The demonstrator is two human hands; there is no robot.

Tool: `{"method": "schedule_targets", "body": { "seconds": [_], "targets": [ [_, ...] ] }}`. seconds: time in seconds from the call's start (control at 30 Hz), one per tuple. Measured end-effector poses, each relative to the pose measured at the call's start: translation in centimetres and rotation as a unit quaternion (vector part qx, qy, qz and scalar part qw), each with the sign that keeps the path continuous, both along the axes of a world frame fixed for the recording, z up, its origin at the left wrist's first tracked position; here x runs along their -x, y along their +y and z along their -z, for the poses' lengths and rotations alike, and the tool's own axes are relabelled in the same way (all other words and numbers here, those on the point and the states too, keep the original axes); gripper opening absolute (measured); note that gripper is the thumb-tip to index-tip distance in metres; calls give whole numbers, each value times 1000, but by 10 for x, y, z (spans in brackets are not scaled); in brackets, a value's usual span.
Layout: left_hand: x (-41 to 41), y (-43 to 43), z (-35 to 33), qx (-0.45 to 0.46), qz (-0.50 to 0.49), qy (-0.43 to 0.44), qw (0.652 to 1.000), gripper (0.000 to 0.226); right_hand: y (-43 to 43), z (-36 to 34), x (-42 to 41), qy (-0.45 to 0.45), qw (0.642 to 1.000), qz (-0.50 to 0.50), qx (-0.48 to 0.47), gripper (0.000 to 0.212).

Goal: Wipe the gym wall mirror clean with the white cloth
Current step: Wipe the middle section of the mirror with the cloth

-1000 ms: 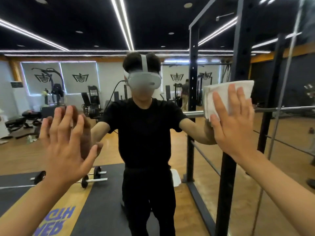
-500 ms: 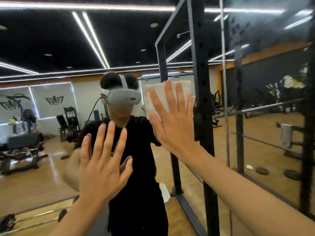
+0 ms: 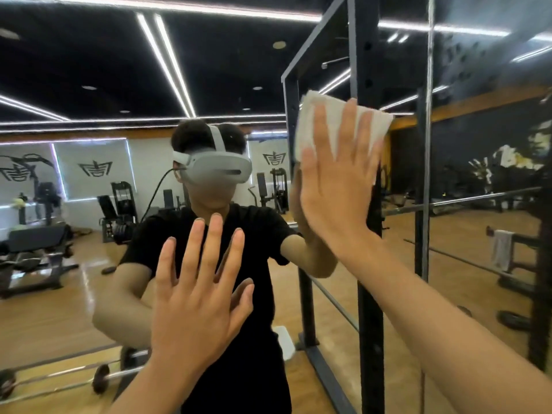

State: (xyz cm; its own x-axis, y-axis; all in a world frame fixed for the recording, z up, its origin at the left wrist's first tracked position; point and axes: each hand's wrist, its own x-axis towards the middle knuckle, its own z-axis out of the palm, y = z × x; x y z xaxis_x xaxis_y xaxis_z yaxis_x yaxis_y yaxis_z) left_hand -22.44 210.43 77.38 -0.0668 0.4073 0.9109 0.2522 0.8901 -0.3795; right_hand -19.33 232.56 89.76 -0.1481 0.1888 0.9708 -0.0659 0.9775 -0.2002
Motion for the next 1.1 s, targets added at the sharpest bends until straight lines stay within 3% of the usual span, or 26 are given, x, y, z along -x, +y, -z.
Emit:
{"method": "schedule_targets", "body": {
  "seconds": [0.1,0.2,0.27,0.4,0.53,0.7,0.83,0.97,1.03,1.1],
  "targets": [
    [1,-2,-1,0,6,7,1000,69,-57,1,2,-23,986,-12,-166,59],
    [1,-5,-1,10,10,7,1000,71,-36,7,-4,-32,966,-27,-254,56],
    [1,-6,-1,13,8,6,1000,71,14,3,-3,-23,976,-9,-216,57],
    [0,-2,-2,5,11,-2,1000,70,102,14,3,-4,997,55,-45,59],
    [-1,-3,-1,6,16,-6,1000,71,88,107,0,17,999,-4,41,61],
    [-2,-5,-1,12,34,-10,999,65,65,242,-35,-134,991,-16,22,59],
    [-3,-3,0,17,38,-7,999,61,99,170,-32,-124,990,-16,-63,59],
    [0,-4,0,10,40,5,999,61,122,53,-17,-64,997,25,-44,60],
    [0,-4,0,8,46,11,999,61,123,56,-11,-51,997,34,-42,60],
    [0,-4,1,7,52,8,999,61,113,110,-12,-39,999,21,7,59]
  ]
}}
